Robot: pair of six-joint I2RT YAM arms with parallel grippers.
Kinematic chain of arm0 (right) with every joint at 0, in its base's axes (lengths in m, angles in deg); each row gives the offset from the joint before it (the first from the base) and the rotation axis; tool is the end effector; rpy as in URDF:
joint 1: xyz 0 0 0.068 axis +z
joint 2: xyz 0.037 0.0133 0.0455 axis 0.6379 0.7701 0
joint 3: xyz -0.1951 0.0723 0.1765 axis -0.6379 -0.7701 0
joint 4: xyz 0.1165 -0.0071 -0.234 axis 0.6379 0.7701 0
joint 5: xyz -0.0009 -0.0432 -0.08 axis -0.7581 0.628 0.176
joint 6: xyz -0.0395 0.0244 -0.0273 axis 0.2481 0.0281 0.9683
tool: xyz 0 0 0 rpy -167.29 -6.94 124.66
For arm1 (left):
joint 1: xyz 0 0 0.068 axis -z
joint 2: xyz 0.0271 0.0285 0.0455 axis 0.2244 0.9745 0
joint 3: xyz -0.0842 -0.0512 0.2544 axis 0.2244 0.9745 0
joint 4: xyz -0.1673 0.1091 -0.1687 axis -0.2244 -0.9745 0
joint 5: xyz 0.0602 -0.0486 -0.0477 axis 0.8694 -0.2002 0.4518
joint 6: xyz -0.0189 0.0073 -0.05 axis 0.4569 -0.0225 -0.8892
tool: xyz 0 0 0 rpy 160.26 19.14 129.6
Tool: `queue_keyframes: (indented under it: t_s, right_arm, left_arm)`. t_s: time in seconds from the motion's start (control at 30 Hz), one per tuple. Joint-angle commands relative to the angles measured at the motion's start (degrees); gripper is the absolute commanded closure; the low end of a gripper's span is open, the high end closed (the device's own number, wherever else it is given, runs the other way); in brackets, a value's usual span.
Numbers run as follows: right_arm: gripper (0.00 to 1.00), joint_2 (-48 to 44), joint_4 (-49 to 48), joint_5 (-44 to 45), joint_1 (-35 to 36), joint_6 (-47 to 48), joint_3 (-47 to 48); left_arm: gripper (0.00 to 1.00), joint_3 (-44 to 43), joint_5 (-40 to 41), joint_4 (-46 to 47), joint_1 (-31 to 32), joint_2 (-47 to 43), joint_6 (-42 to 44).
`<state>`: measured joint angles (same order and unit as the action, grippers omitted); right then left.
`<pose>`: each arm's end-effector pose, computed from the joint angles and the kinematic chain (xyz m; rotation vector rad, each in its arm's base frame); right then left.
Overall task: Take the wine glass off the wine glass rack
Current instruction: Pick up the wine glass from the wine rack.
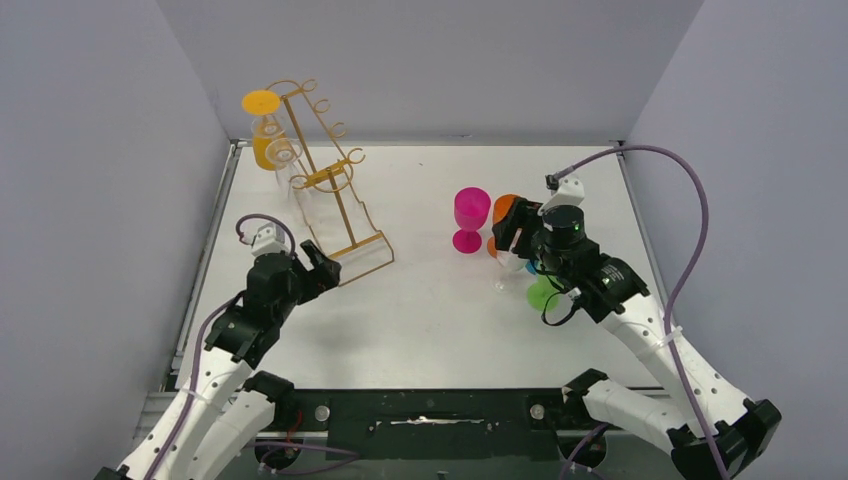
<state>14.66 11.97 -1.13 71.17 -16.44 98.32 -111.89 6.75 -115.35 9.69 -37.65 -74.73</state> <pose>0.1850 0.1069 0.3499 0.1149 2.0982 0.5170 0.1423 -0.0518 0.2695 -0.4293 2.0534 -0.4593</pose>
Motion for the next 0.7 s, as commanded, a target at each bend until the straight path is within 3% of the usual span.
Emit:
queue_keyframes:
  t_s: [0.0, 0.13, 0.3, 0.5, 0.67]
  right_arm:
    - [0.32, -4.2, -10.5, 0.0, -0.1, -2.7, -2.8]
    - [0.24, -6.5, -10.2, 2.0, -0.1, -3.7, -3.1]
    - [0.03, -9.9, -10.6, 4.6, -0.1, -4.1, -4.6]
    - [0.02, -13.1, -14.3, 10.5, -0.1, -6.1, -7.5]
    - [0.02, -12.1, -9.1, 15.9, -0.1, -8.9, -4.1]
  left_arm:
    - [0.2, 1.6, 3.4, 0.7, -2.1, 4.2, -10.5]
    - [0.2, 4.6, -0.3, 2.8, -10.0, 3.1, -12.8]
    - [0.18, 1.5, -6.1, -1.7, -24.6, 2.6, -9.7]
    - [0.15, -7.0, -3.1, -3.3, -25.1, 5.1, -13.0]
    - [0.12, -16.8, 1.9, -8.0, -25.0, 7.0, -11.4]
